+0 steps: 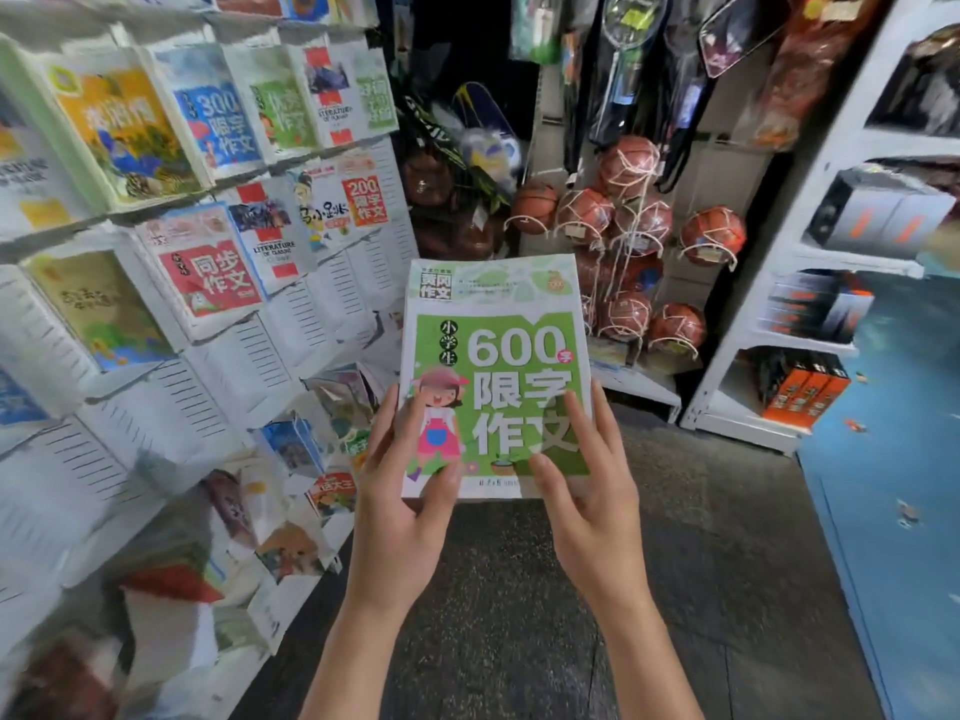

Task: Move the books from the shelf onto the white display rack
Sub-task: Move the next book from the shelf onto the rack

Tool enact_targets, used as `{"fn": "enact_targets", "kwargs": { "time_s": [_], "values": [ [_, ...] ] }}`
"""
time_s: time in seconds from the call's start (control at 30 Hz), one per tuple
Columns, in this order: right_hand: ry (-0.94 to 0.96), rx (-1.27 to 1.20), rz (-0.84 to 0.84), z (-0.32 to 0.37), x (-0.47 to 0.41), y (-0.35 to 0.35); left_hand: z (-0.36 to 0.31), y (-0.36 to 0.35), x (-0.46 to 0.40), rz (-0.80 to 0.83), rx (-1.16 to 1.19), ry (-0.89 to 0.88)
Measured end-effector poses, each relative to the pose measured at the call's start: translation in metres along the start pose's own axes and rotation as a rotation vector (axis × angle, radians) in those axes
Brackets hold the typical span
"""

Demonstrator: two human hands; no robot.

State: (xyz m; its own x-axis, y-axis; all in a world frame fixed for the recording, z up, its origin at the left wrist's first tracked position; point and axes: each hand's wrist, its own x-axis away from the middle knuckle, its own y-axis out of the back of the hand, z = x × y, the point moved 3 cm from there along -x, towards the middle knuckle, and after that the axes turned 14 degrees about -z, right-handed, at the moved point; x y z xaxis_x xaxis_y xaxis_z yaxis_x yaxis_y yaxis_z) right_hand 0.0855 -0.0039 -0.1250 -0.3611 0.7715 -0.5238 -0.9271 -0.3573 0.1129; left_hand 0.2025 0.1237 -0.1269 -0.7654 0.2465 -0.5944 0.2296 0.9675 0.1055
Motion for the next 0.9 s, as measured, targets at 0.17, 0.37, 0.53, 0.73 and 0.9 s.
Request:
{"fn": "enact_targets", "kwargs": {
  "time_s": [0.17, 0.37, 0.53, 0.73, 0.9],
  "values": [
    [0.023, 0.016, 0.029, -0.05, -0.068, -0.042, 0.051, -0.044, -0.061, -0.019, -0.008, -0.019],
    [0.012, 0.022, -0.015, -0.087, -0.182, -0.1, 0.108, -0.107, -0.174, 0.002, 0.047, -0.01],
    [0.011, 0.029, -0.057, -0.118, -0.258, -0.148, 0.147, -0.149, -0.253, 0.014, 0.071, -0.002],
    [-0.046, 0.053, -0.02, -0.163, -0.319, -0.187, 0.199, -0.191, -0.306, 0.042, 0.082, 0.059],
    [-0.09, 0.036, 0.003, -0.207, -0.378, -0.218, 0.239, -0.235, -0.357, 0.022, 0.028, 0.051]
  ]
}}
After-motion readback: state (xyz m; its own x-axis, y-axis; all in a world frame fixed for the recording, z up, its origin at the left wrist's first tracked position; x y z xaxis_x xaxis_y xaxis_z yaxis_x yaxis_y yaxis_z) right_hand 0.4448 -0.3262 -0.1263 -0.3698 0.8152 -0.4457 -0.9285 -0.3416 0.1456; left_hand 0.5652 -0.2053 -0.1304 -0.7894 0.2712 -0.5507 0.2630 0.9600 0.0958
